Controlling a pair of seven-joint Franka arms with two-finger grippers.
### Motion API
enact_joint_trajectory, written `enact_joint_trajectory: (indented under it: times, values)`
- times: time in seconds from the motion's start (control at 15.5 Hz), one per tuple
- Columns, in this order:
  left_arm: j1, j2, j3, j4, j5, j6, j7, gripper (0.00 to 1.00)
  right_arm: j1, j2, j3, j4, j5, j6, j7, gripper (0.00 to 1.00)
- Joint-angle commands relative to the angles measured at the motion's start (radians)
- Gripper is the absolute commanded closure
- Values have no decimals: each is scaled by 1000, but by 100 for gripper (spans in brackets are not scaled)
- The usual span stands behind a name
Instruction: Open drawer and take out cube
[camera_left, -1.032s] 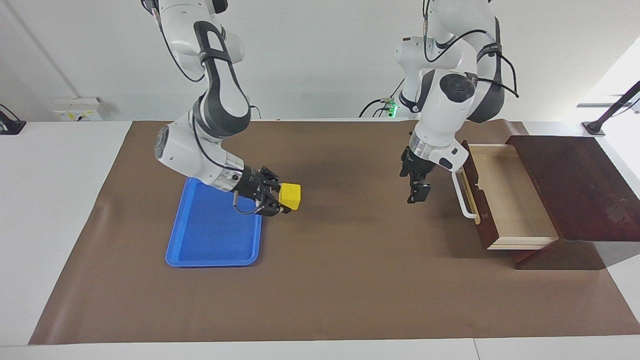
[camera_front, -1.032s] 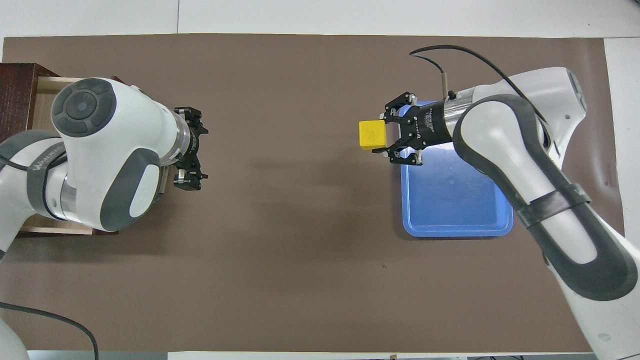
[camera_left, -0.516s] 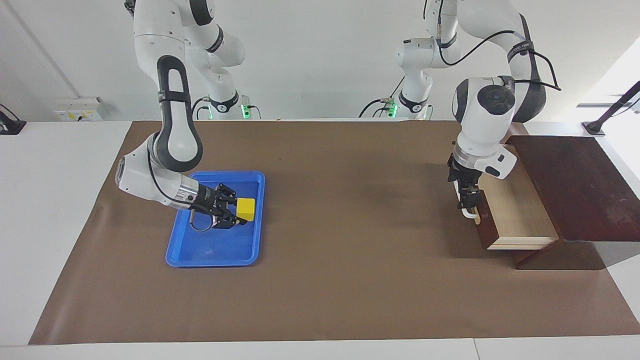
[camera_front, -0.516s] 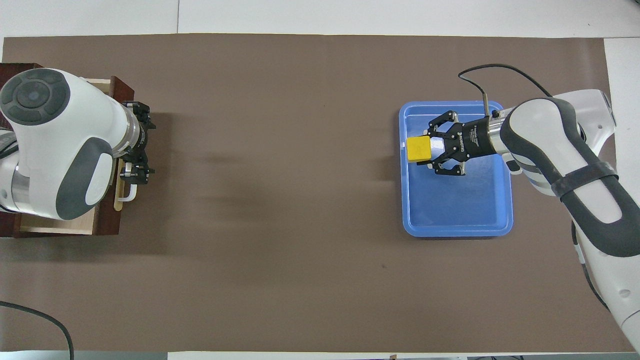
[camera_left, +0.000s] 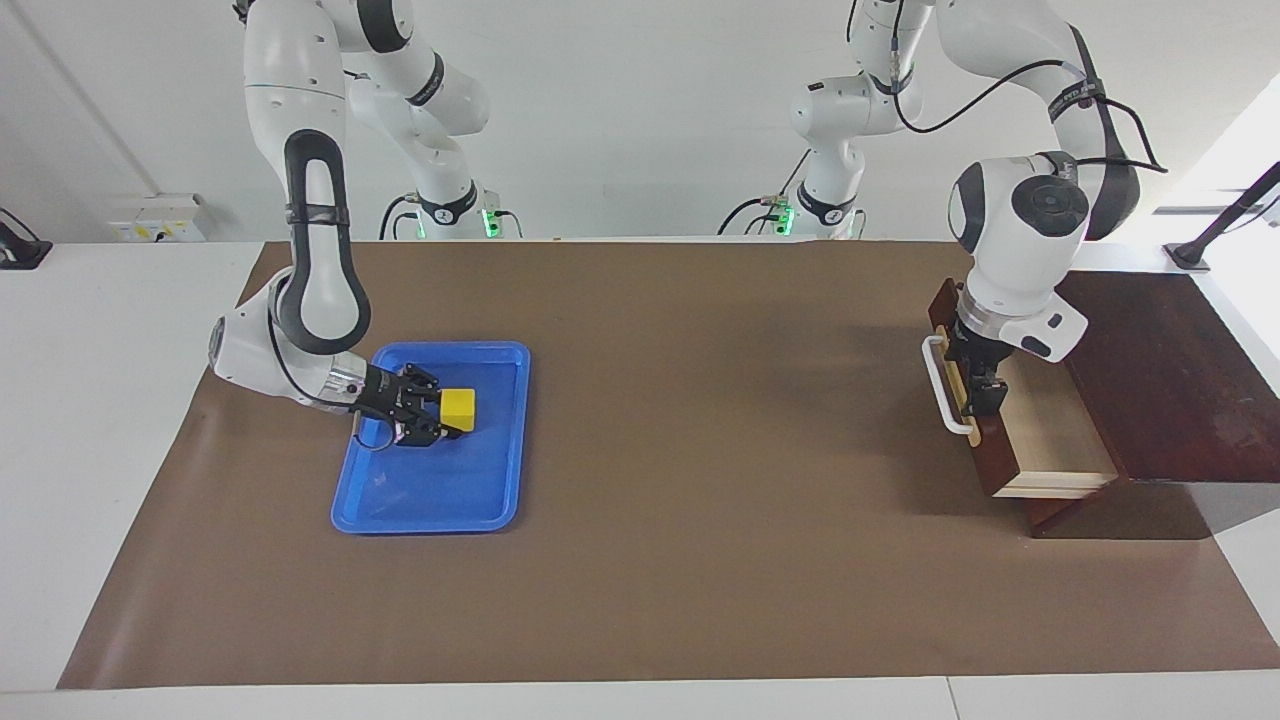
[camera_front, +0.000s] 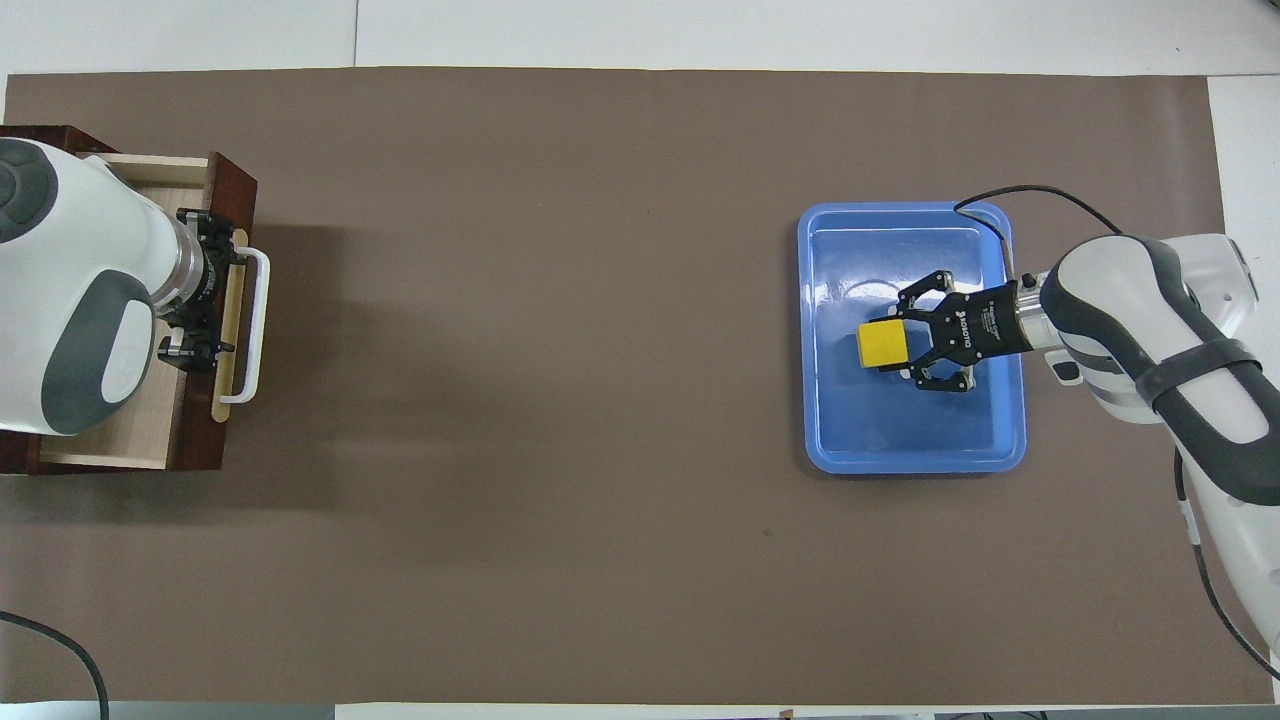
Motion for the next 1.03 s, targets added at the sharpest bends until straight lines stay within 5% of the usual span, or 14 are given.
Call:
enact_joint_trajectory:
  times: [0.0, 0.39, 0.77, 0.97]
  values:
    - [78, -1, 12, -4, 54, 15, 95, 0, -24, -20, -5, -42, -13, 11, -62, 100]
    - [190, -1, 11, -5, 54, 40, 117, 0, -24, -20, -5, -38, -13, 13, -56, 96]
    - [141, -7, 2, 13, 41, 9, 210, 0, -25, -20, -5, -25, -27, 10, -49, 6]
    - [46, -24, -7, 34, 21, -57, 281, 0, -24, -23, -5, -2, -54, -4, -40, 0]
